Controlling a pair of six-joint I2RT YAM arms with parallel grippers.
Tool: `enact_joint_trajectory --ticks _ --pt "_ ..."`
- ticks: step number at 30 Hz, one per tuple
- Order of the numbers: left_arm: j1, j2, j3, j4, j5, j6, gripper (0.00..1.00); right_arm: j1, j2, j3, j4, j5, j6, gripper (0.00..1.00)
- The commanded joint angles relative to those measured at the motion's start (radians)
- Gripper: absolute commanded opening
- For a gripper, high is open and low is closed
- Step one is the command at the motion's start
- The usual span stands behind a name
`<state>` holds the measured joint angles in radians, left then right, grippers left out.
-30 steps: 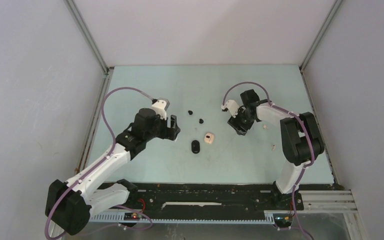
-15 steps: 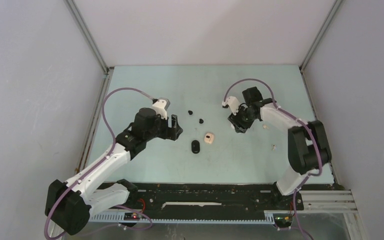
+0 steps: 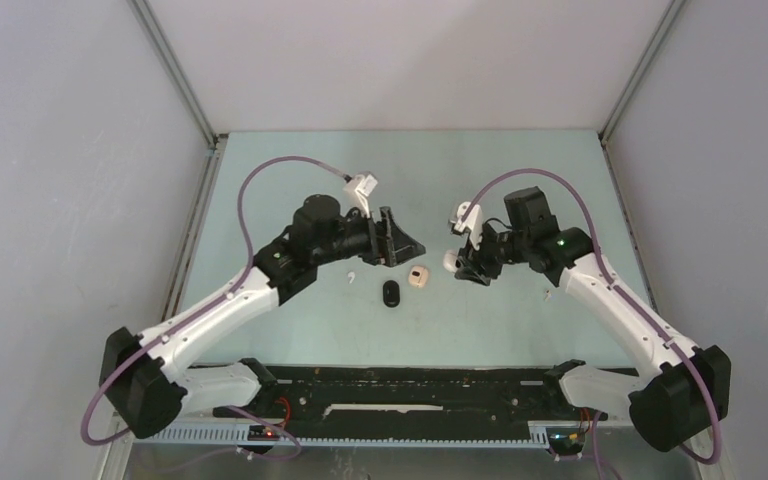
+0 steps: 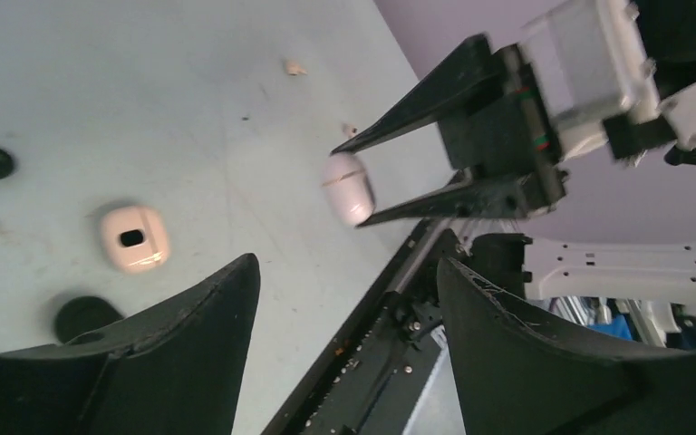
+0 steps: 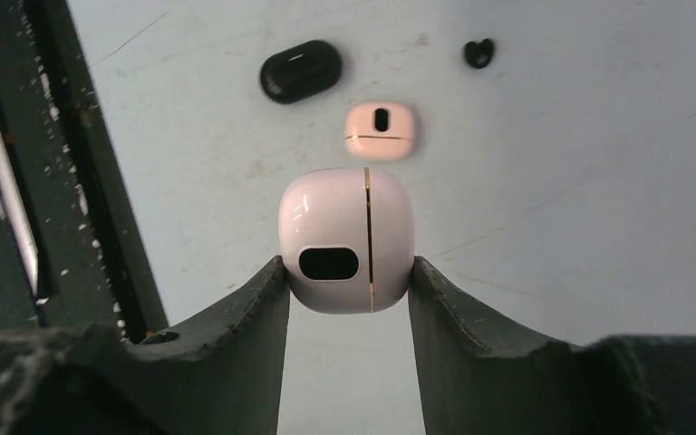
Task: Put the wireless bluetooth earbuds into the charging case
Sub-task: Pick up the charging case at the center of the board.
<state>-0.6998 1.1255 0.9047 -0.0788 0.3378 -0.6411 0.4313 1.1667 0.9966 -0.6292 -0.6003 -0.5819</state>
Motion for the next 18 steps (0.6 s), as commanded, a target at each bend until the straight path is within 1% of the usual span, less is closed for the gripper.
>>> enact_joint_trajectory --ticks 1,3,7,9,18 --pt "-0.039 0.098 0.072 0.031 0.089 -0.065 0.78 0.032 -0.023 -0.010 -0.026 -0.055 -0.040 0.35" --pt "-0.053 0.135 0.085 0.067 0.126 -0.090 0.77 0.041 -0.028 -0.010 -0.031 -0.056 -0.046 0.35" --pt "-0.077 0.199 0.125 0.058 0.111 -0.097 0.75 0.048 -0.042 -0.017 -0.036 -0.080 -0.056 0.35" --pt "-0.082 0.229 0.141 0.043 0.106 -0.101 0.73 0.049 -0.052 -0.023 -0.032 -0.089 -0.058 0.35" --pt "-0.092 0.312 0.163 0.073 0.183 -0.138 0.62 0.050 -0.056 -0.027 -0.031 -0.093 -0.058 0.35"
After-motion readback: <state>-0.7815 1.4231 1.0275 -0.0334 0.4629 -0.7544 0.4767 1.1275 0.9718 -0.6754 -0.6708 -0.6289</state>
